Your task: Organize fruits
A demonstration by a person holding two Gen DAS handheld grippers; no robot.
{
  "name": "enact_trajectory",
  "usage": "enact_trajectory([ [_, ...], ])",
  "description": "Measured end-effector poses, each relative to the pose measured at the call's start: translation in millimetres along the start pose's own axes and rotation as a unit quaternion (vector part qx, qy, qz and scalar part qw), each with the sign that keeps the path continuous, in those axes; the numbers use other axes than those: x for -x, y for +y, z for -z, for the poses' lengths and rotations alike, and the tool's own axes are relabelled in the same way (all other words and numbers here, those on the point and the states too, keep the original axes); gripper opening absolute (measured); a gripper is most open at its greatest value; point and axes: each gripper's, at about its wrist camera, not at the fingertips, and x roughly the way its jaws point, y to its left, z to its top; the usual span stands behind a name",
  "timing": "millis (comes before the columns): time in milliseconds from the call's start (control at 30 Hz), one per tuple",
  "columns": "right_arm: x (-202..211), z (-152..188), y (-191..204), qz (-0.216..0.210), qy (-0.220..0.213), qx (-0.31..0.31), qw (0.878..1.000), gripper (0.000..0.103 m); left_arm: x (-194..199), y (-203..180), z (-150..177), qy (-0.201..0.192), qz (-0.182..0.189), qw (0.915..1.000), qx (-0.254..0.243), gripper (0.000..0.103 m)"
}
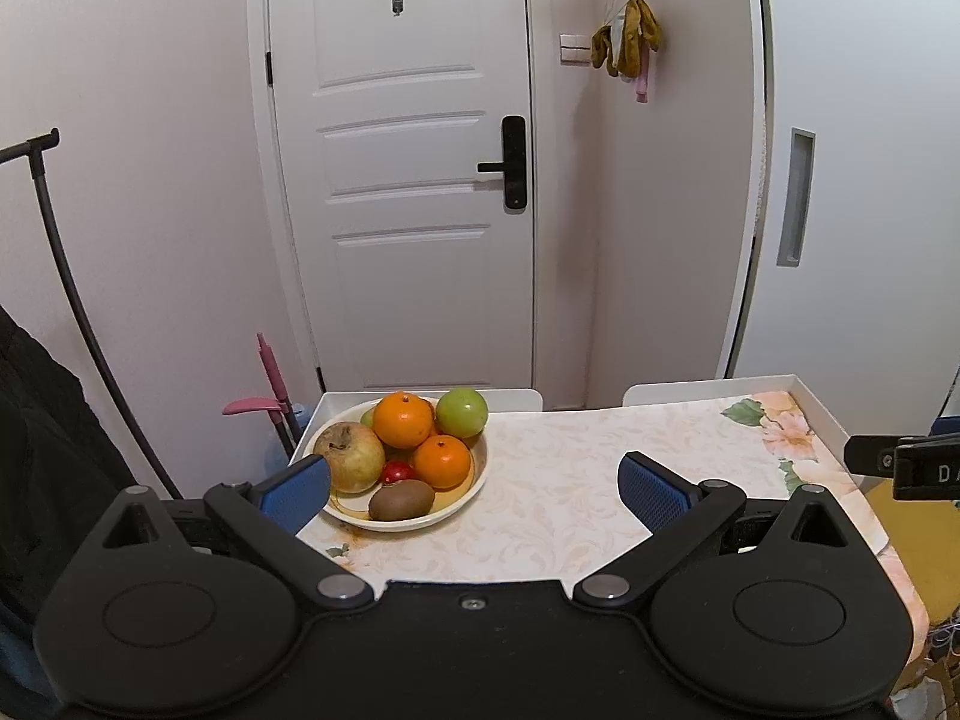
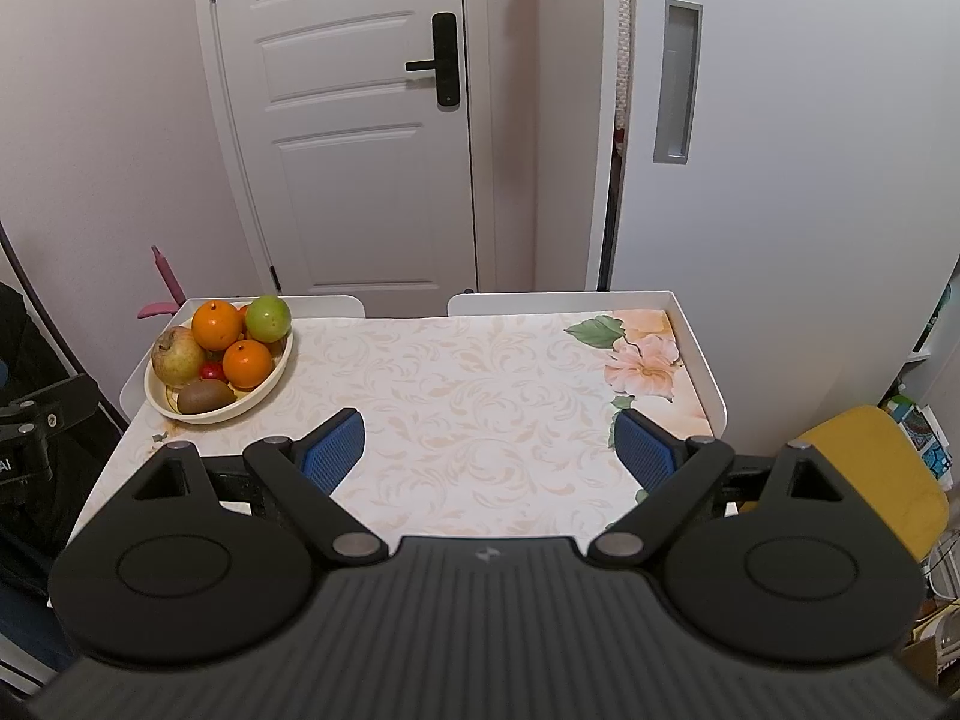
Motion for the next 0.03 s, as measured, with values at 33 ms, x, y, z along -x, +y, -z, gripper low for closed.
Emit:
enact_trajectory([
  [33, 0.0, 0.0, 0.0, 0.000, 0.000, 0.000, 1.000, 0.103, -0.5, 1.0, 0.0, 0.000, 0.002, 1.0000, 0.002, 0.103],
])
